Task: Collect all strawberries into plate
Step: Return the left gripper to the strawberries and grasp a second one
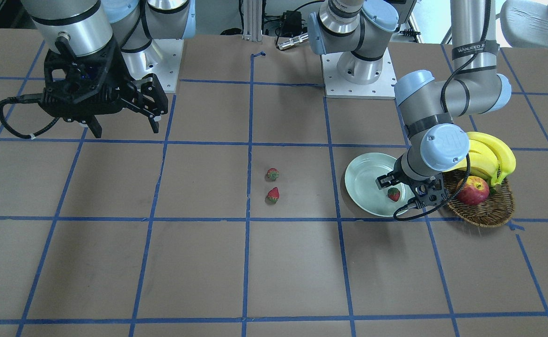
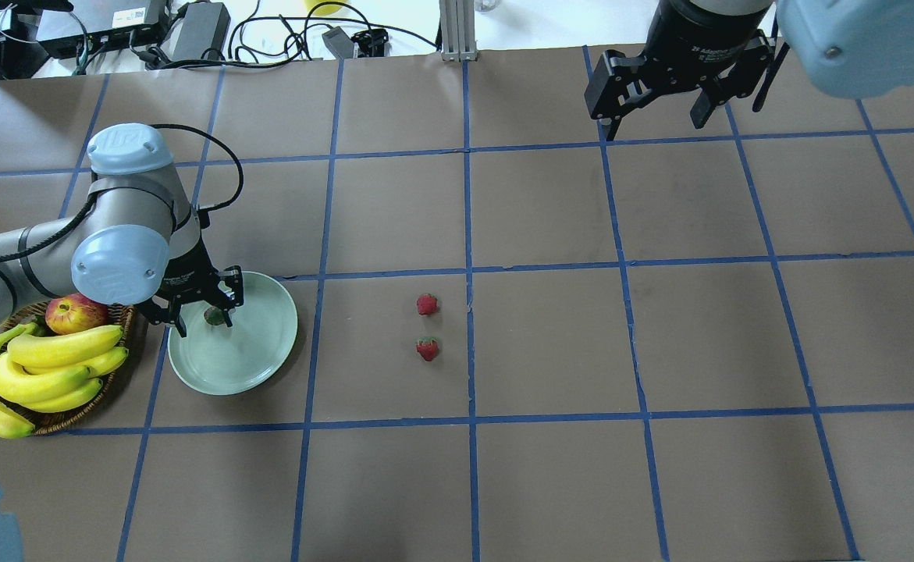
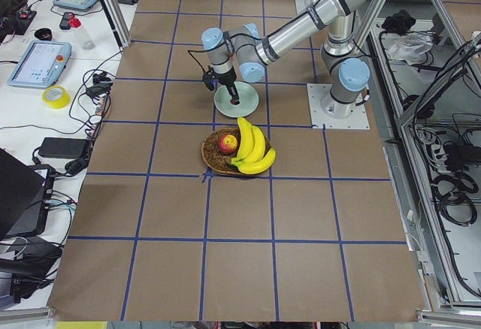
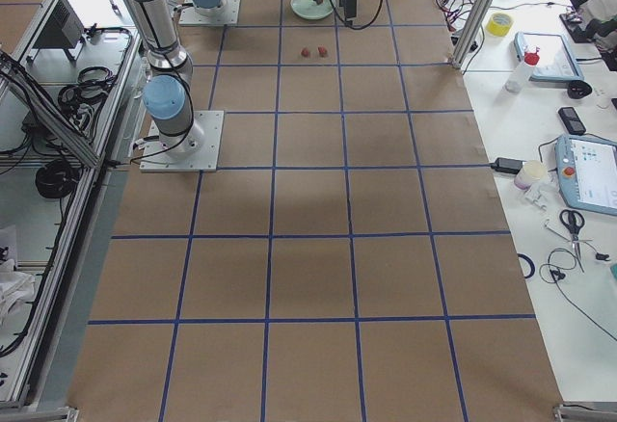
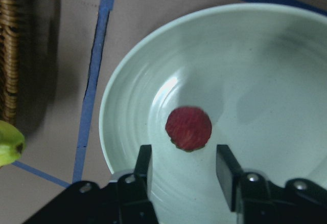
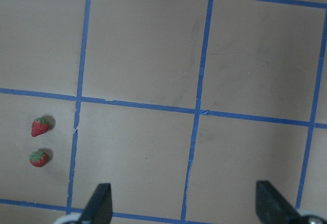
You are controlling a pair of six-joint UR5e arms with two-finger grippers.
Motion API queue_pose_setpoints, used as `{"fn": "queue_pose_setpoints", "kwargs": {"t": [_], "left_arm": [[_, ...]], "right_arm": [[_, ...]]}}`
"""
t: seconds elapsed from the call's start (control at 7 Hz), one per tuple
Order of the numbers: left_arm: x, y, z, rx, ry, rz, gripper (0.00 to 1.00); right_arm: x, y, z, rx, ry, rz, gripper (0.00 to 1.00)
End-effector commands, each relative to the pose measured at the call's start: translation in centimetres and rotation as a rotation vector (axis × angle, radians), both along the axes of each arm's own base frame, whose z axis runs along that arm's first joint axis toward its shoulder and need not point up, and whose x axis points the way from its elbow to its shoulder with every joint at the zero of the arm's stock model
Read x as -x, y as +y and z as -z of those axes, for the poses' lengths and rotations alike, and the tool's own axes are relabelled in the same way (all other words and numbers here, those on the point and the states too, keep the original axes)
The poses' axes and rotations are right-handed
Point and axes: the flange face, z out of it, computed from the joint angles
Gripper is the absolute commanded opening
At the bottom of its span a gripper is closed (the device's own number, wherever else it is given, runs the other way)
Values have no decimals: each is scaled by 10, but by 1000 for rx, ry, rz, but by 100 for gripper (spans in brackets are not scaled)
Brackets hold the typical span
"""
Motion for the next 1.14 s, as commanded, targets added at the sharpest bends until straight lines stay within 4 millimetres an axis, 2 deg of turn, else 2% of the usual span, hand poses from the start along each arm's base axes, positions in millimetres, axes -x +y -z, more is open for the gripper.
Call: {"fn": "queue_pose_setpoints", "kwargs": {"t": [0.0,0.14,0.29,0.57,0.71,0.86,1.0], "left_arm": [[22,-21,-30,95,39,38,100],[58,-38,-50,167,166,39,100],[91,-39,-56,187,200,54,100],[174,-30,-49,239,276,68,100],[195,-22,-38,225,372,63,100],[206,-16,-25,228,406,75,100],[228,-11,-12,248,415,119,100]], "right_arm": [[0,0,0,-1,1,0,100],[0,0,0,1,0,0,100],[0,0,0,-1,0,0,100],[0,0,0,1,0,0,100],[0,0,0,1,1,0,100],[0,0,0,1,1,0,100],[0,0,0,-1,1,0,100]]}}
